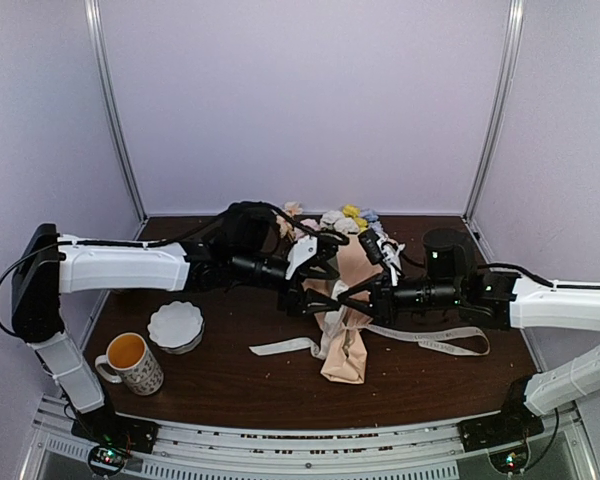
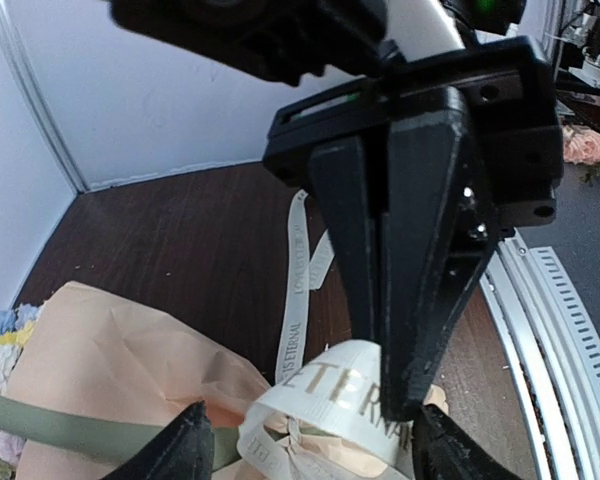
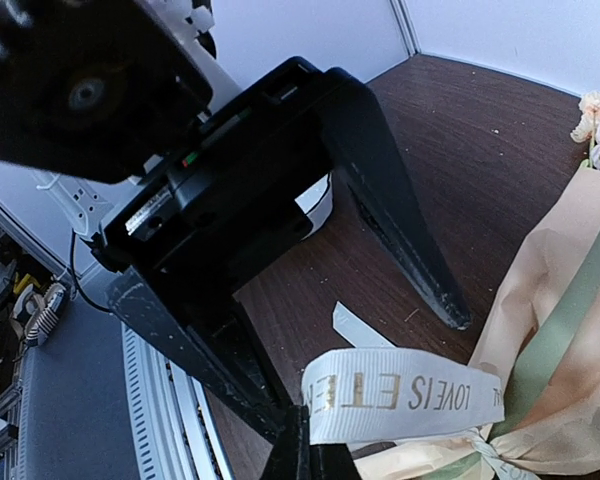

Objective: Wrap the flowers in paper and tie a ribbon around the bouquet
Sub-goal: Pass from the right arm to the left

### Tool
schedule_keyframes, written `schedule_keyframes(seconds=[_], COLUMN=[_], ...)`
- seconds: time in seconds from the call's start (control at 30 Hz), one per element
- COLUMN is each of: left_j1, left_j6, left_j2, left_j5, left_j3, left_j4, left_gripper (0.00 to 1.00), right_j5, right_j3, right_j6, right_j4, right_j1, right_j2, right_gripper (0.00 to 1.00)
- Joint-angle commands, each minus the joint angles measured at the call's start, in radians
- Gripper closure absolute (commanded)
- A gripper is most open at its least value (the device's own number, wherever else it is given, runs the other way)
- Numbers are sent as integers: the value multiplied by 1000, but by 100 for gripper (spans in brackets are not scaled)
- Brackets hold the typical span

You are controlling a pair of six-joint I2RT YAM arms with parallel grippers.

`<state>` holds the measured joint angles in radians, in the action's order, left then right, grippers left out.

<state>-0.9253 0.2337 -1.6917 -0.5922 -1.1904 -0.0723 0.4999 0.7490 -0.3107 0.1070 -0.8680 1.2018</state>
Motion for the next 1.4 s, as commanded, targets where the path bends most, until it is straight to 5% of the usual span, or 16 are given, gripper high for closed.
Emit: schedule_keyframes(seconds=[0.0, 0.4, 0.8, 1.0, 1.17, 1.37], left_j1=[18, 31, 31, 31, 31, 31], left_j6=[76, 58, 16, -5, -52, -108], left_j2=[-53, -120, -141, -148, -136, -103], left_j5=[-70, -106, -112, -155, -193, -36], left_j3=[-65, -58, -47, -46, -26, 10], left_j4=[74, -5, -91, -72, -108, -136], left_gripper=[34, 53, 58, 96, 100, 100], right_j5=[44, 82, 107, 79, 51, -280], right_j3=[33, 36, 35, 28, 32, 61], right_j6=[24, 20, 15, 19, 21, -25], right_j4=[-6, 13, 15, 1, -25, -266], right_j1=[4, 4, 4, 6, 7, 70], right_j2=[-17, -5, -5, -21, -26, -87], right_gripper=[100, 100, 100, 100, 100, 62])
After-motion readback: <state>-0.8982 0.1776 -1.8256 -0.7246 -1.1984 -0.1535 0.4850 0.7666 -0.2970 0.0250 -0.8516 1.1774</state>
